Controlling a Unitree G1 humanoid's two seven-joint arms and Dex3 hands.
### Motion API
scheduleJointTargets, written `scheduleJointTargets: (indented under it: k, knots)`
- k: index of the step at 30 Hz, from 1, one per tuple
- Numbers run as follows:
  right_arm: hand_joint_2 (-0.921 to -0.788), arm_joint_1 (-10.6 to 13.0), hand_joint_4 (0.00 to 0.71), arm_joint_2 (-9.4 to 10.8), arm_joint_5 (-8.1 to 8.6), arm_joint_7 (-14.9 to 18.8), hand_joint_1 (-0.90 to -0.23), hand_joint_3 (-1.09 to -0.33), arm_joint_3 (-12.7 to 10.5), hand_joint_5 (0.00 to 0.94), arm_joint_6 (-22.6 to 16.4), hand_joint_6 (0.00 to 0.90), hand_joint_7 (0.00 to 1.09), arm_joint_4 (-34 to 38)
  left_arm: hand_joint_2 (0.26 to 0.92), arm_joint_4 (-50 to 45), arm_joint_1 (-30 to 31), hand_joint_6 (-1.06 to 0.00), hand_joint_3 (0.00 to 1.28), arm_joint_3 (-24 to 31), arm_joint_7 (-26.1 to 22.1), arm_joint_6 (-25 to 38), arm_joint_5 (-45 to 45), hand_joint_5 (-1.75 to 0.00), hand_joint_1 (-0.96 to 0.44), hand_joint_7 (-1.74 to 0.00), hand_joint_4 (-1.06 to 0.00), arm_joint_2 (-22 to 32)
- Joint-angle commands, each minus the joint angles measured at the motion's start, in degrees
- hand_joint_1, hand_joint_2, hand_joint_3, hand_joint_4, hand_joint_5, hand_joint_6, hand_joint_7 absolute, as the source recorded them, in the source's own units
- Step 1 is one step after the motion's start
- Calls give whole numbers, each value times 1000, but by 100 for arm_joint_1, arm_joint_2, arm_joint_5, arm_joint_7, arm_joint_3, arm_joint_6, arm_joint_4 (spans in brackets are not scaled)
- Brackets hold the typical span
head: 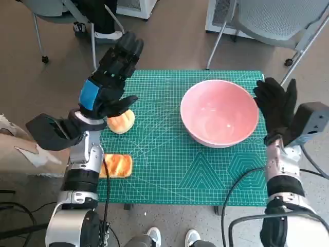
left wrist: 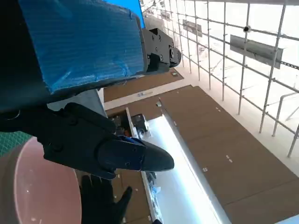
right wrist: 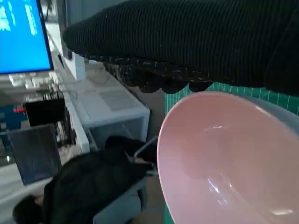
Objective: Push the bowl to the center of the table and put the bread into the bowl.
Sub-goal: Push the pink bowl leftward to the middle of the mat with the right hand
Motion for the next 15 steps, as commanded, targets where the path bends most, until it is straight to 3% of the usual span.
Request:
scheduleJointTargets:
  k: [1,15]
  knots:
    - [-921,62,142,150,-14,74,-658,-800,33,2,27,222,124,50,921,-103,94,-171,202,41,-2,39,-13,-2,-652,-3,-9,61]
    - [-921,6,183,535,-65,27,-621,-805,135,16,25,265,140,76,921,-134,121,-172,201,52,49,11,11,-4,-641,-4,-13,74]
